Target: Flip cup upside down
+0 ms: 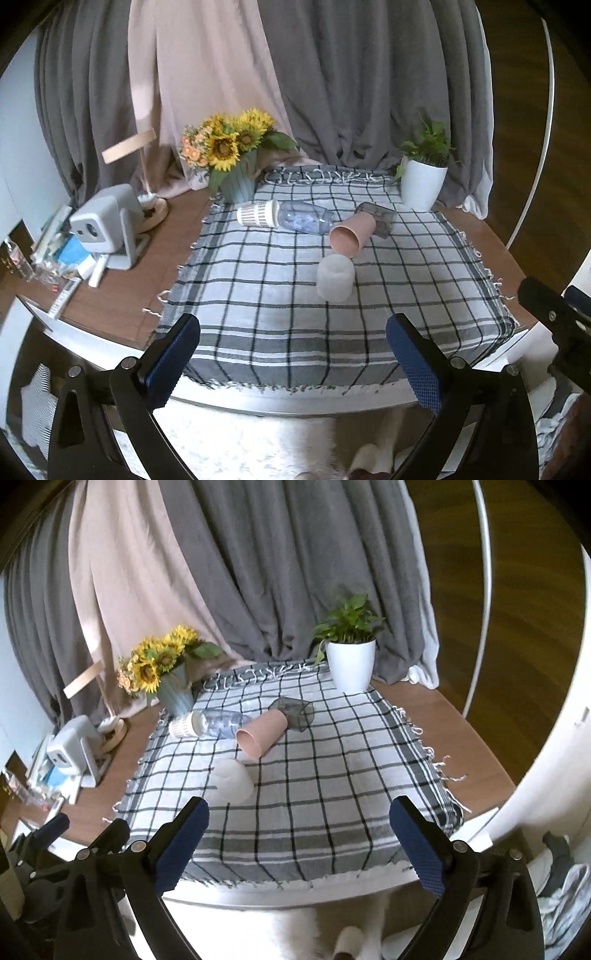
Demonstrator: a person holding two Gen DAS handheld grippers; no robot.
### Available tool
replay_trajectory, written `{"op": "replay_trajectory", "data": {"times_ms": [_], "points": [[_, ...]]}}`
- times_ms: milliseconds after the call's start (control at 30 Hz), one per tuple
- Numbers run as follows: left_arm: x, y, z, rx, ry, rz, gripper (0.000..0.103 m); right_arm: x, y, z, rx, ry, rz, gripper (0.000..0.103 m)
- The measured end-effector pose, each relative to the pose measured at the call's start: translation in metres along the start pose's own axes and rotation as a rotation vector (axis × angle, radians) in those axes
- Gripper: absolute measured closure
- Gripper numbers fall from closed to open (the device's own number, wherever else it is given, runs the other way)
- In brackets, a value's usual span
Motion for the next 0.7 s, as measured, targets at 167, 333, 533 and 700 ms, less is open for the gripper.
{"op": "replay_trajectory", "data": {"times_ms": [167,333,533,700], "points": [[0.006,0.01,-0.014,0.015,0.003,-0.026,0.0,0.011,0.007,-0.016,0.0,-0.023,0.006,0.004],[0.005,0.017,-0.025,0.012,-0.015,-0.055,0.0,0.015,0.009,-0.024,-0.005,-0.021,0.005,0.004],[0.004,0.023,-0.03,0.009,-0.023,-0.08,0.0,0.016,0.01,-0.026,-0.014,-0.019,0.004,0.004],[0.003,0.024,-0.031,0.009,-0.024,-0.076,0.0,0.018,0.01,-0.029,-0.012,-0.026,0.008,0.004]]}}
Point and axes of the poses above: each gripper's, at about its wrist camera, not at the fingertips, and z roughly the way its jaws point, y to its left, x to its underside, the point moved 5 cm from there along z, roughly the way its jaws point, and after that the axes turned 15 degrees about -x, right-handed, at the moved point
